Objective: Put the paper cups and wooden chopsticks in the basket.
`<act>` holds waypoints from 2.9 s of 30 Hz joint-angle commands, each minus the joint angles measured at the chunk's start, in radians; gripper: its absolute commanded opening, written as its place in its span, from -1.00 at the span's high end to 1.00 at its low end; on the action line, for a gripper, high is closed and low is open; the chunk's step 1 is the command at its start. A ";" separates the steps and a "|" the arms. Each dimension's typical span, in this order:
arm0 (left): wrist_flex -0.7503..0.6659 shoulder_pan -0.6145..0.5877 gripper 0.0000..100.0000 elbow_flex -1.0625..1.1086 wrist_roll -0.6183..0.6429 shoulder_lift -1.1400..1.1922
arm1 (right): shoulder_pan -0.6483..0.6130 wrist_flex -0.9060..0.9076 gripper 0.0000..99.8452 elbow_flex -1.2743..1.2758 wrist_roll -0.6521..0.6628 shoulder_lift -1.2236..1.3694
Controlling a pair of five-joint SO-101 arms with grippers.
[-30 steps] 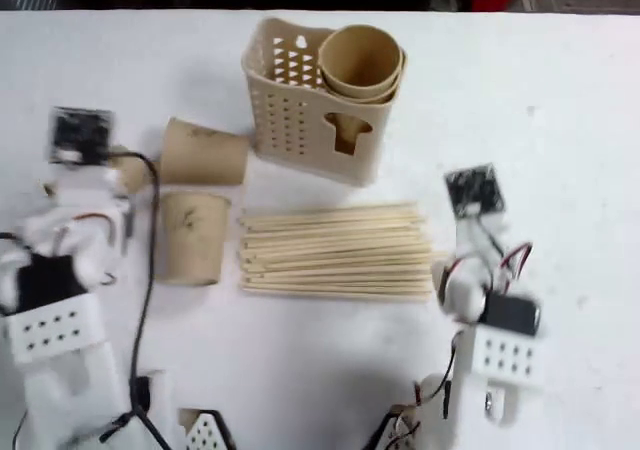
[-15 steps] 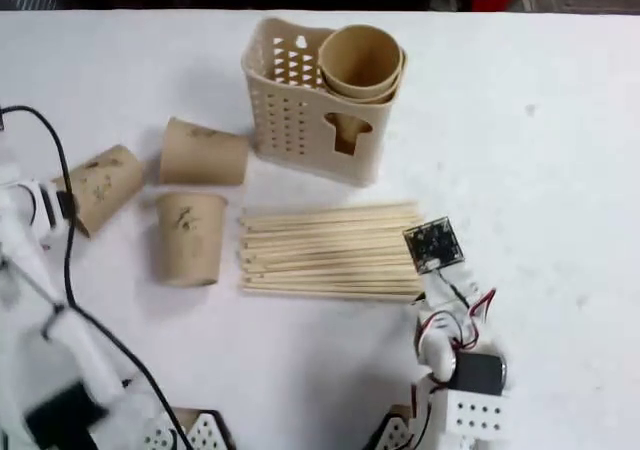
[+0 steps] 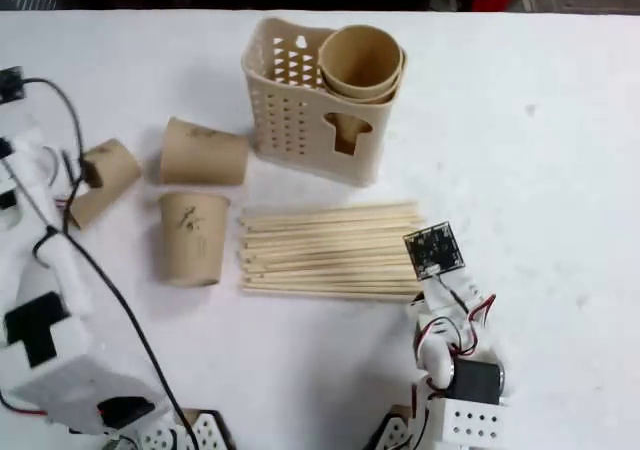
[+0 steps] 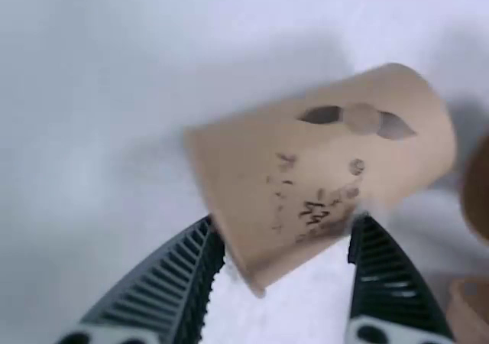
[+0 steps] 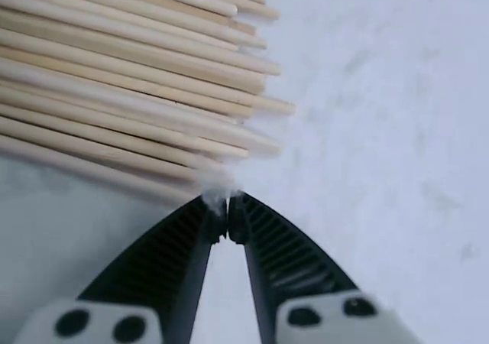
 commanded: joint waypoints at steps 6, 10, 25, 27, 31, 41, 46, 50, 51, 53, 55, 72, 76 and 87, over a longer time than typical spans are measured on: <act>-0.011 0.125 0.48 -0.118 0.043 0.008 | -0.012 -0.001 0.96 0.006 0.011 -0.004; -0.014 0.177 0.50 -0.173 0.061 0.010 | -0.015 -0.001 0.96 0.006 0.011 -0.004; -0.072 0.312 0.96 -0.287 0.055 0.001 | -0.015 -0.001 0.96 0.008 0.011 -0.004; 0.012 0.312 0.96 -0.399 0.058 0.001 | -0.016 -0.001 0.96 0.008 0.011 -0.004; 0.256 0.352 0.96 -0.743 0.060 0.001 | -0.016 -0.001 0.96 0.009 0.011 -0.004; 0.592 0.840 0.96 -1.564 0.060 0.012 | -0.016 -0.001 0.96 0.009 0.011 -0.004; 0.489 1.023 0.95 -1.550 0.054 0.018 | -0.016 -0.001 0.96 0.009 0.011 -0.004; 0.427 1.086 0.95 -1.439 0.058 0.061 | -0.016 -0.001 0.96 0.009 0.011 -0.004; 0.410 1.099 0.95 -1.407 0.055 0.079 | -0.016 -0.001 0.96 0.009 0.011 -0.004; 0.382 1.121 0.95 -1.355 0.055 0.114 | -0.016 -0.001 0.96 0.009 0.011 -0.004; 0.368 1.127 0.95 -1.326 0.055 0.150 | -0.016 -0.001 0.96 0.009 0.011 -0.004; 0.390 1.099 0.75 -1.318 0.057 0.228 | -0.016 -0.001 0.96 0.009 0.011 -0.004; 0.388 1.093 0.75 -1.318 0.055 0.229 | -0.016 -0.001 0.96 0.009 0.011 -0.004; 0.272 1.055 0.77 -1.310 0.055 0.242 | -0.016 -0.001 0.96 0.009 0.011 -0.004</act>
